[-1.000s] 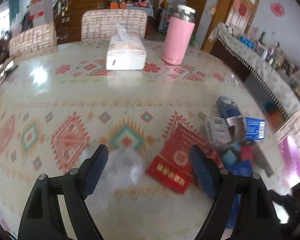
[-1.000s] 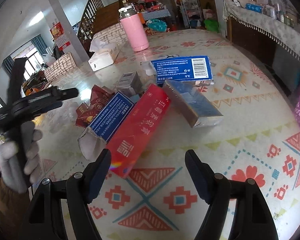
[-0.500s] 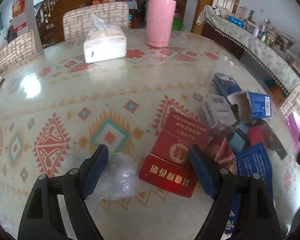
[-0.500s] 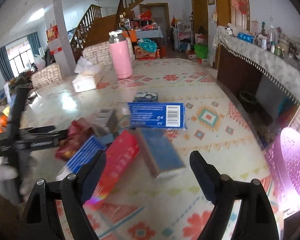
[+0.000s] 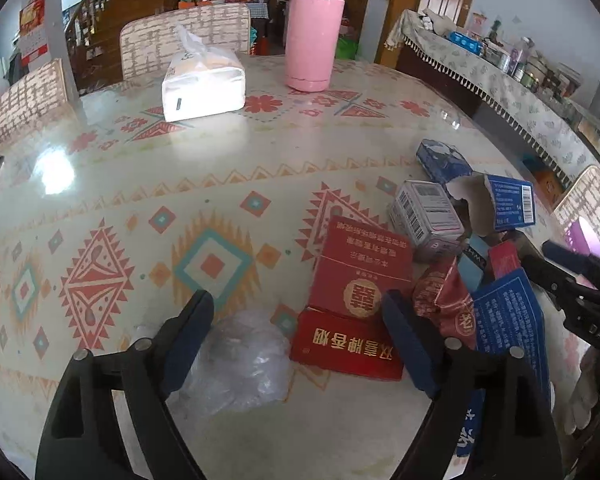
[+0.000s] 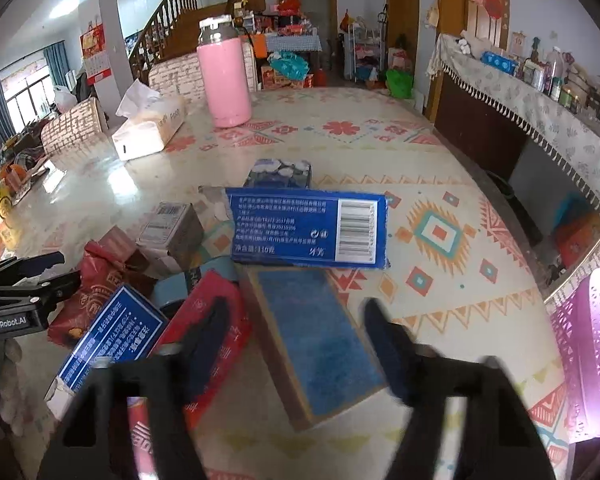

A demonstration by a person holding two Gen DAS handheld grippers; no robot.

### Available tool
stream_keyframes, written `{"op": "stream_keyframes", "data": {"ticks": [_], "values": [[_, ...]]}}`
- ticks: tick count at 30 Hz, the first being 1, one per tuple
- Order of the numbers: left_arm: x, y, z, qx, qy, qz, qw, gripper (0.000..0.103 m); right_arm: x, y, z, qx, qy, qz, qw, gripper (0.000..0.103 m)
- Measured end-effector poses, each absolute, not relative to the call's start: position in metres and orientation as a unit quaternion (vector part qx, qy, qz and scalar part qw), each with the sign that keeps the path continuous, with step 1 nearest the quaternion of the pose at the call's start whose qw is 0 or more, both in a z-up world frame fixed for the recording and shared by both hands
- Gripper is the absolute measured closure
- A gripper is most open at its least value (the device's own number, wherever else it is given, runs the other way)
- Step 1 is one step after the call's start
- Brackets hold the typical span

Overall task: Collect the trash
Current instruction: 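Grasp the red cigarette box with the left tool, then grasp the blue-and-white box with the right tool while the left tool holds the red box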

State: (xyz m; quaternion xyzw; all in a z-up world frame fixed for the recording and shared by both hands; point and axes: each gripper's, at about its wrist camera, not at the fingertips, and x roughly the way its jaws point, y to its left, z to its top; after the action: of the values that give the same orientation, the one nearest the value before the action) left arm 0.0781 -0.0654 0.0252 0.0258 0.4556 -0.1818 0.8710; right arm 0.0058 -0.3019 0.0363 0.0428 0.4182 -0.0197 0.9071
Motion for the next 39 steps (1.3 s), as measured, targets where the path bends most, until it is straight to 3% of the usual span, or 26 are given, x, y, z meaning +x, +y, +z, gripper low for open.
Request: {"op": "stream_keyframes", "data": {"ticks": [4,8,15,21,22,23,24,25,26,27,34,39], "values": [[0.077,-0.066,0.023,0.016,0.463,-0.196,0.864,0.014,0.000,-0.298,0.038,0.037,0.418,-0.018,0.908,0.060],[0.071,-0.075,0.023,0.019,0.468,-0.231,0.853,0.014,-0.011,-0.297,0.043,0.049,0.417,-0.007,0.908,0.078],[0.056,-0.090,0.024,0.033,0.461,-0.263,0.847,0.014,-0.033,-0.297,0.045,0.063,0.420,0.005,0.905,0.093],[0.047,-0.111,0.012,0.101,0.469,-0.231,0.847,0.014,-0.048,-0.301,0.046,0.073,0.420,-0.006,0.904,0.093],[0.046,-0.113,0.012,0.110,0.469,-0.226,0.847,0.017,-0.049,-0.303,0.046,0.077,0.419,-0.009,0.905,0.091],[0.045,-0.113,0.013,0.116,0.466,-0.219,0.849,0.036,-0.050,-0.306,0.045,0.086,0.419,-0.014,0.904,0.082],[0.045,-0.112,0.017,0.113,0.463,-0.217,0.852,0.049,-0.051,-0.309,0.045,0.094,0.420,-0.015,0.903,0.062],[0.046,-0.108,0.019,0.106,0.466,-0.216,0.852,0.048,-0.053,-0.312,0.045,0.100,0.417,-0.017,0.903,0.049],[0.047,-0.104,0.023,0.088,0.466,-0.218,0.853,0.048,-0.056,-0.314,0.047,0.106,0.408,-0.022,0.906,0.030],[0.048,-0.099,0.026,0.075,0.462,-0.219,0.856,0.048,-0.058,-0.314,0.049,0.106,0.400,-0.027,0.910,0.027],[0.048,-0.089,0.039,0.052,0.442,-0.217,0.869,0.048,-0.039,-0.303,0.046,0.066,0.415,-0.044,0.906,0.027],[0.049,-0.086,0.041,0.047,0.439,-0.213,0.872,0.048,-0.059,-0.299,0.068,0.108,0.360,-0.037,0.926,0.027]]}}
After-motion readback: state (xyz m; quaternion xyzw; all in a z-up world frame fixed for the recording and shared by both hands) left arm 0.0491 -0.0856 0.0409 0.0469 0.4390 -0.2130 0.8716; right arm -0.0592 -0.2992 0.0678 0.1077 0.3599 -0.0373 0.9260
